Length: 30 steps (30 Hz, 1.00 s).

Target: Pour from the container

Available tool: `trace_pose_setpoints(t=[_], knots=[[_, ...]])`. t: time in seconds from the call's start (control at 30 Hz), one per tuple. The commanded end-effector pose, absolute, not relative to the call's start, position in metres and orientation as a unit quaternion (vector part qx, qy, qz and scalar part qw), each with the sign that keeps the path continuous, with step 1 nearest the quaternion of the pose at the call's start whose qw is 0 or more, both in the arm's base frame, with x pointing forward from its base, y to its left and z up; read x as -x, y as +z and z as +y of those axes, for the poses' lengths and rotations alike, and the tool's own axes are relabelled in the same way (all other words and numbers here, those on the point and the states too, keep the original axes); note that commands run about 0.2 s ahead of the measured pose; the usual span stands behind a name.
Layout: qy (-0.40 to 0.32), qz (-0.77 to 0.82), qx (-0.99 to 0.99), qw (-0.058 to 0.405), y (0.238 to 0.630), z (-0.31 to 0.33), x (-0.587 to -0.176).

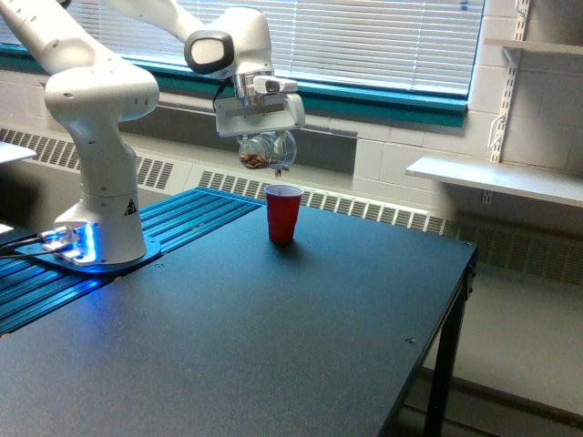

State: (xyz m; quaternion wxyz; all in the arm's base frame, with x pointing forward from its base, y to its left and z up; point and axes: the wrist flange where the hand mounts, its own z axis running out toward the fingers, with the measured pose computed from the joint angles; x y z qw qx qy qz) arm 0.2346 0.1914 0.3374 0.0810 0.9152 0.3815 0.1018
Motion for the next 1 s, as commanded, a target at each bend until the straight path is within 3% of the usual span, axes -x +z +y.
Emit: trace_pose_setpoints(t=[0.03, 1.0], knots=[[0.086, 0.384, -0.915, 0.091, 0.324, 0.179, -0.233], [0.074, 0.411, -0.902, 0.113, 0.319, 0.195, -0.235]])
